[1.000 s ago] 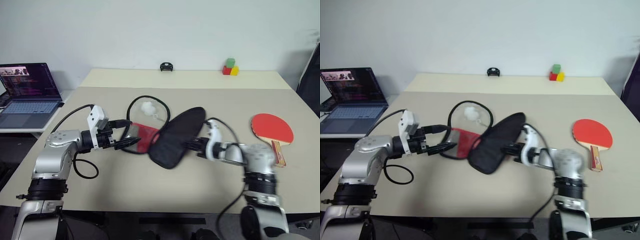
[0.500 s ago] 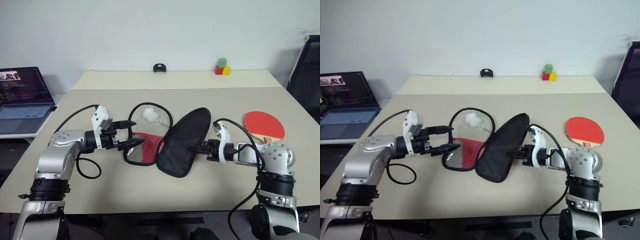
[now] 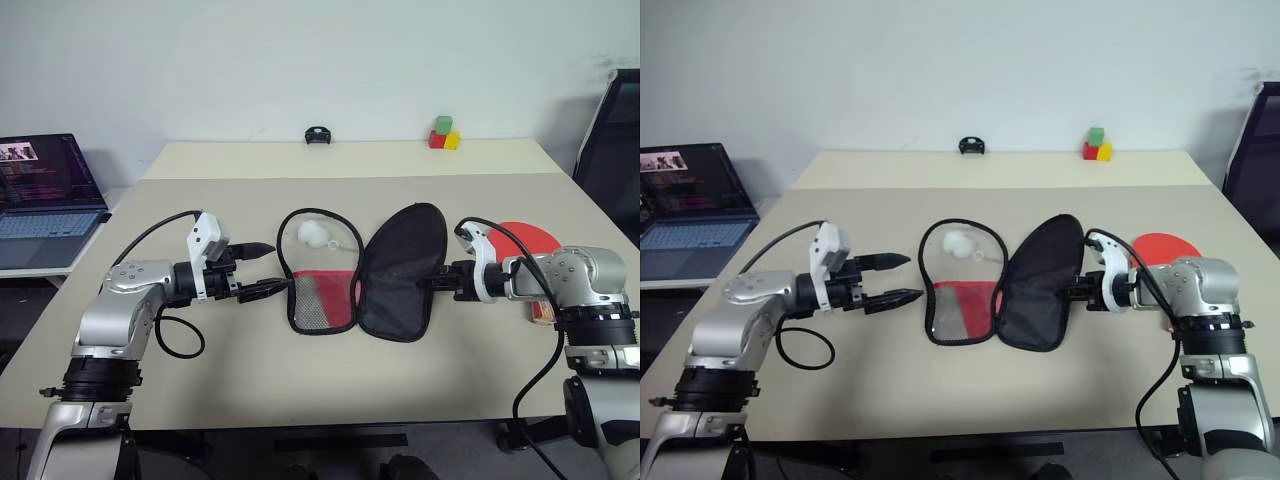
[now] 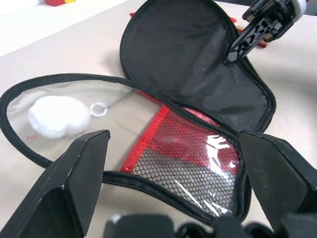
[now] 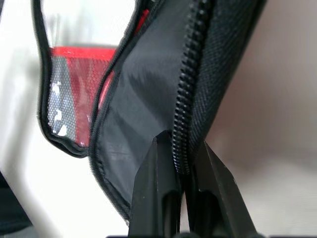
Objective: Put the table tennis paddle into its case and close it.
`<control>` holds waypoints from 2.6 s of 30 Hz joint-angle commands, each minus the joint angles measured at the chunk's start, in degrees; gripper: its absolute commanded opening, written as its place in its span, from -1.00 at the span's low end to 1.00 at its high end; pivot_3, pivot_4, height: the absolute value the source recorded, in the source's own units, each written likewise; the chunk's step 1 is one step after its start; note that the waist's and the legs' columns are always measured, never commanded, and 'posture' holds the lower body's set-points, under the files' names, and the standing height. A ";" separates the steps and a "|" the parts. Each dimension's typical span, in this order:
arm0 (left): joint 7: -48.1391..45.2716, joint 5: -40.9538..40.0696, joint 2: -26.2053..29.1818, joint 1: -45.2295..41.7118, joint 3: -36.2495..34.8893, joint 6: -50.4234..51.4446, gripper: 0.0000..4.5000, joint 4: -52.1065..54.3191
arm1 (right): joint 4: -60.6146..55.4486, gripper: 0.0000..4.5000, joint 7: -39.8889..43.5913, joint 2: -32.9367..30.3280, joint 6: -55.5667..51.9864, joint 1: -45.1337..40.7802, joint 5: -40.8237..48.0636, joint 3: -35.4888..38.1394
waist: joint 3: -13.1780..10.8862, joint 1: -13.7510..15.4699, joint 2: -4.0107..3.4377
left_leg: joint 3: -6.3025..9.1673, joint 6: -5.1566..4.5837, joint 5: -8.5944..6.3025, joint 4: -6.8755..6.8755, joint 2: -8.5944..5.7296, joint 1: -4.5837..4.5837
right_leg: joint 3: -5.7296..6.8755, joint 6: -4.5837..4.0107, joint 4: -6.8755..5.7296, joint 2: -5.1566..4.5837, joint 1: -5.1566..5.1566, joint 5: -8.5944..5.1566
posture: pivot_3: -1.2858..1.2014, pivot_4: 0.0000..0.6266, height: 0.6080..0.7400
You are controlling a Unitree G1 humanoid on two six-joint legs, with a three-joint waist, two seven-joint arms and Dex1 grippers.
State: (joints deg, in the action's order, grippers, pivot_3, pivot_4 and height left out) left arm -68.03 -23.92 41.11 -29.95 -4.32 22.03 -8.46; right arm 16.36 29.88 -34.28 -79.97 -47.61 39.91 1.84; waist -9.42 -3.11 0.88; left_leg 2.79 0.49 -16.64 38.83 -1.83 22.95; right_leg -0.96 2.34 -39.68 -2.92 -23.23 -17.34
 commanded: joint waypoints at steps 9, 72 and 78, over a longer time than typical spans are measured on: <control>0.35 -0.25 -0.97 -2.36 1.20 -0.42 1.00 2.12 | 17.33 -0.98 16.51 -3.92 14.91 -11.56 -14.29 -12.45 | 0.00 0.17 0.00 | 0.00 0.01 0.00 0.00 0.00 0.02 | 0.02 0.00 0.07 0.00 0.00 0.00 | 0.03 -0.52 1.00; -1.99 1.54 -6.77 -9.02 5.81 -3.31 1.00 -3.34 | 3.69 -0.25 5.49 6.24 41.61 11.03 -31.63 -0.58 | 0.02 0.35 0.03 | -0.06 0.11 0.07 0.14 -0.01 -0.07 | -0.03 0.00 -0.24 -0.02 0.01 0.00 | 0.03 -0.52 1.00; -2.01 2.12 -8.64 -11.26 6.73 -4.38 1.00 -5.55 | -0.82 -0.25 5.35 4.64 44.26 11.23 -29.47 2.92 | 0.02 0.48 0.03 | -0.02 0.08 0.10 0.14 -0.05 -0.09 | -0.01 0.00 -0.28 -0.01 0.03 0.00 | 0.03 -0.52 1.00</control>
State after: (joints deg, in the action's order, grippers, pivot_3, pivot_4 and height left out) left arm -69.70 -22.11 32.73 -39.56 2.16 18.88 -14.13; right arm 19.12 34.94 -28.37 -37.36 -35.74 8.73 1.78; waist -9.40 -2.63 0.90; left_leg 2.77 0.57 -16.54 38.97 -1.89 22.86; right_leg -0.97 2.34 -39.96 -2.94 -23.20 -17.34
